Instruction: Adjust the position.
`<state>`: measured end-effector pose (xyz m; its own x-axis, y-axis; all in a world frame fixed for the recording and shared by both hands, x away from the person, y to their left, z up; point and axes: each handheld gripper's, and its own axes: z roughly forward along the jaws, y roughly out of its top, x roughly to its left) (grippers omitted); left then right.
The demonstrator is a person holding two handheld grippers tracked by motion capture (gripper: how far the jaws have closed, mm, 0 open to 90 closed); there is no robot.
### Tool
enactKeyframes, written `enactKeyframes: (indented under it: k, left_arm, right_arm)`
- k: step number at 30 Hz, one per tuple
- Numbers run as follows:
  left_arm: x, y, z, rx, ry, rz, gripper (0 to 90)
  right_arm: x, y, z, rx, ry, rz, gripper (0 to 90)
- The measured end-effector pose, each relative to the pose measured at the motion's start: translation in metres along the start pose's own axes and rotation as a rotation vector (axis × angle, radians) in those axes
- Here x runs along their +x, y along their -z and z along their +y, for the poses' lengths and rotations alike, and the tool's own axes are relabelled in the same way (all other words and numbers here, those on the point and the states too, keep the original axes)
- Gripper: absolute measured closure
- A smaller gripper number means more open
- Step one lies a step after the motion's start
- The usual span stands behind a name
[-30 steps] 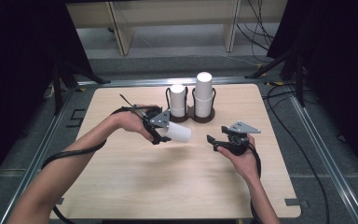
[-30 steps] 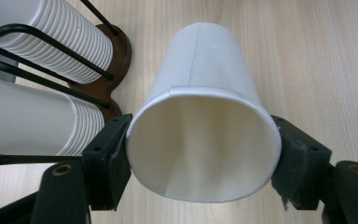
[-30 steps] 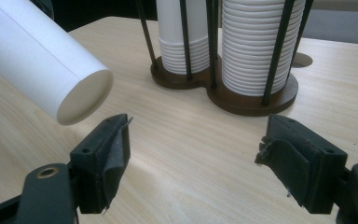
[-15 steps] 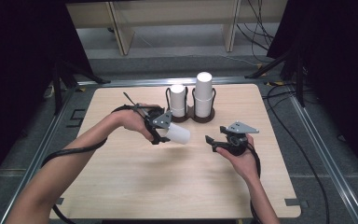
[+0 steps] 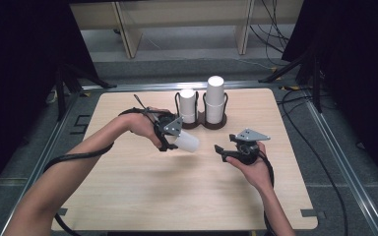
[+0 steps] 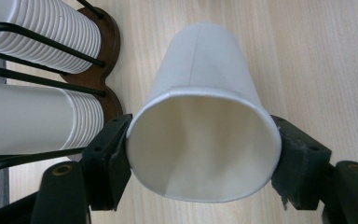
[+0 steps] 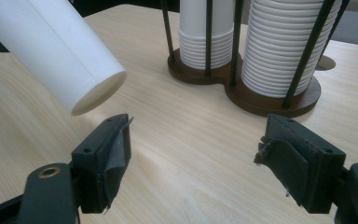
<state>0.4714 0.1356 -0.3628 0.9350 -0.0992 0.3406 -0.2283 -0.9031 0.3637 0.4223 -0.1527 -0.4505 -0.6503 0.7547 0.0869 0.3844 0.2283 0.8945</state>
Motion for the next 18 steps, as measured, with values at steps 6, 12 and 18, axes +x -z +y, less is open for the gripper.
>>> enactKeyframes:
  k: [6, 12, 18]
  left_arm:
    - [-0.0017, -0.0019, 0.0023, 0.001, 0.017, -0.006, 29.1]
    - [0.0, -0.0008, 0.005, 0.056, -0.031, -0.018, 29.1]
    - [0.0001, 0.0005, 0.0083, 0.088, -0.054, -0.025, 29.1]
  right_arm:
    - [0.0015, -0.0013, 0.0003, 0.007, 0.004, 0.003, 24.5]
    - [0.0039, -0.0025, 0.0005, 0.013, -0.003, 0.021, 24.5]
    - [0.006, -0.0038, 0.0009, 0.019, 0.024, 0.022, 24.5]
